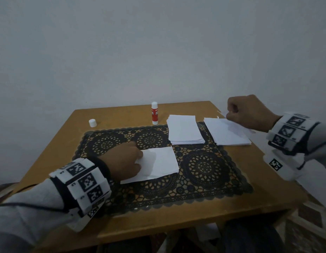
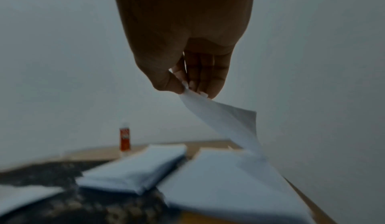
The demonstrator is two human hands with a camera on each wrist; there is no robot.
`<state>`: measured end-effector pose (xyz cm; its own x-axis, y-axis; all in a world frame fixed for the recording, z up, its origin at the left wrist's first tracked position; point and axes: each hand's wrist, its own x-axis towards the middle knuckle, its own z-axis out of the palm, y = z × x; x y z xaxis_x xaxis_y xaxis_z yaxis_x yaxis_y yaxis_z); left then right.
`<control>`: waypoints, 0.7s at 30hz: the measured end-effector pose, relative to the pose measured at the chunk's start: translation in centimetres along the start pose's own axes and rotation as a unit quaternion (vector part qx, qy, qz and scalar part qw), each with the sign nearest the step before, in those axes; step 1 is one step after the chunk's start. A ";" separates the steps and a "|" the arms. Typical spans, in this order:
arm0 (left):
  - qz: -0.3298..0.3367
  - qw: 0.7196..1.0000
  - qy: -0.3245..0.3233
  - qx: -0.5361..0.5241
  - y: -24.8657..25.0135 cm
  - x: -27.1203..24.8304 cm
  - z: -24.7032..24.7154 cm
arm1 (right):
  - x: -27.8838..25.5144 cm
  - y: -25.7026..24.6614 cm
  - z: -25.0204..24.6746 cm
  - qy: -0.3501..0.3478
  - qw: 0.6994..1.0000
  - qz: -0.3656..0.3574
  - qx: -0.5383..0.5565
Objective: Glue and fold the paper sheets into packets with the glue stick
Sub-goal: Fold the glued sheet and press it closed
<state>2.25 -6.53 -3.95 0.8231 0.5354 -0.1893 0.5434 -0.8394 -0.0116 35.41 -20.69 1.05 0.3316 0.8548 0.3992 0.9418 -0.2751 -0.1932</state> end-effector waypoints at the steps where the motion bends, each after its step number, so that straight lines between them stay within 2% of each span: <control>1: -0.002 1.000 0.004 -0.024 -0.2 -0.1 0.0 | -0.1 -0.7 -0.8 0.018 1.000 -0.011 0.012; 3: -0.002 0.997 0.034 -0.071 -0.4 -0.4 -0.4 | -0.5 -2.9 -2.5 0.036 0.997 -0.052 0.049; 5: 0.002 0.989 0.094 -0.113 -0.4 -0.9 -1.2 | -1.2 -5.7 -4.2 0.021 0.988 -0.079 0.129; 6: 0.003 0.982 0.126 -0.141 -0.5 -1.0 -1.7 | -1.6 -7.1 -4.8 0.000 0.977 -0.080 0.195; 8: -0.009 0.959 0.161 -0.232 -0.6 -1.3 -2.5 | -2.1 -9.7 -5.2 -0.049 0.936 -0.063 0.343; 9: -0.017 0.939 0.161 -0.302 -0.6 -1.4 -2.8 | -2.3 -10.7 -4.9 -0.069 0.913 -0.045 0.401; 11: -0.029 0.869 0.149 -0.470 -0.5 -1.5 -3.1 | -2.3 -12.0 -3.6 -0.107 0.872 0.002 0.477; 13: -0.065 0.786 0.140 -0.598 -0.4 -1.8 -3.1 | -1.9 -12.6 -1.7 -0.142 0.847 0.049 0.510; 14: -0.077 0.770 0.140 -0.618 -0.6 -1.9 -3.0 | -1.7 -12.7 -0.7 -0.155 0.841 0.074 0.514; 17: -0.111 0.786 0.153 -0.588 -1.5 -2.2 -2.2 | -1.5 -12.6 2.0 -0.198 0.822 0.154 0.511; 19: -0.132 0.782 0.150 -0.590 -2.2 -2.1 -1.7 | -1.9 -12.6 3.5 -0.243 0.806 0.178 0.510; 21: -0.143 0.790 0.148 -0.578 -2.6 -2.0 -1.2 | -2.2 -12.7 4.6 -0.264 0.807 0.187 0.494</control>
<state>-0.61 -5.26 -2.34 0.5496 0.8293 -0.1013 0.3606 -0.1262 0.9241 22.48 -17.04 -1.51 0.2678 0.9333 -0.2393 0.1912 -0.2949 -0.9362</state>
